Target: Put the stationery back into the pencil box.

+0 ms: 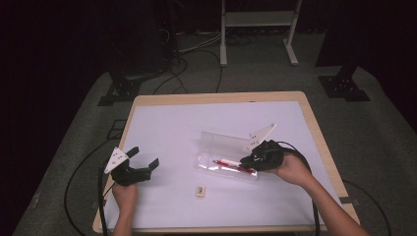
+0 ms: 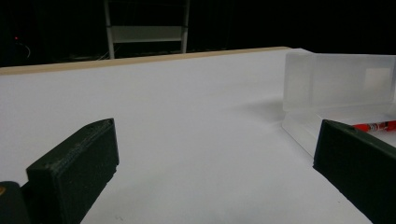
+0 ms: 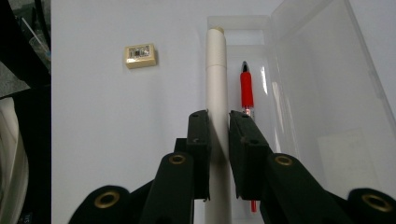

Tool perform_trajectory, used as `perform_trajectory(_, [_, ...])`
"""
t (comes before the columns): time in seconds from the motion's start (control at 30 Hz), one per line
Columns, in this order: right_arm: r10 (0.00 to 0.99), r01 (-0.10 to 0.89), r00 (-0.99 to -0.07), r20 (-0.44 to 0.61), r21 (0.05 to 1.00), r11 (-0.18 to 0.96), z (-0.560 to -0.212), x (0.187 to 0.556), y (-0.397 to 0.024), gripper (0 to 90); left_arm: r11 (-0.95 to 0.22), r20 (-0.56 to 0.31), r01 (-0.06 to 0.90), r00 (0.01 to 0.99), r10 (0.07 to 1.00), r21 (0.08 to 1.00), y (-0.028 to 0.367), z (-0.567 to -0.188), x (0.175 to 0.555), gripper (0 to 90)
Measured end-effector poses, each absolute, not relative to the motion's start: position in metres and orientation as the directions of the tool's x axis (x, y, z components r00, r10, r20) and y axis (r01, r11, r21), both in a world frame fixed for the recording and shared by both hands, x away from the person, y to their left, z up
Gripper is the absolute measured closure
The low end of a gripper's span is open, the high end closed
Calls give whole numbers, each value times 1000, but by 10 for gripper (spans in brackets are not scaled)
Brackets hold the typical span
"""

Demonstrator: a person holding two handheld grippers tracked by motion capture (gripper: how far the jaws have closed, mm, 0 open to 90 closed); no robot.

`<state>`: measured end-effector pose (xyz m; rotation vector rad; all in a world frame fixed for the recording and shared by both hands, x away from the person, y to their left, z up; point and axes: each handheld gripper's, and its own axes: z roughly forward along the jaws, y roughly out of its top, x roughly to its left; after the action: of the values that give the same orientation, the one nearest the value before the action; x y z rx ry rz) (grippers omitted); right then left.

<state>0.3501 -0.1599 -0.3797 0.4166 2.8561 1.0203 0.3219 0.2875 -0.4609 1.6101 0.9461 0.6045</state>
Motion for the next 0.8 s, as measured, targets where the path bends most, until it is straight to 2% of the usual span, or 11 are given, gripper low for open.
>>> perform_trajectory(0.8, [250, 220, -968, 37, 609, 762, -392, 368, -135, 782, -60, -97, 261, 550, 830, 964, 288, -461, 322, 0])
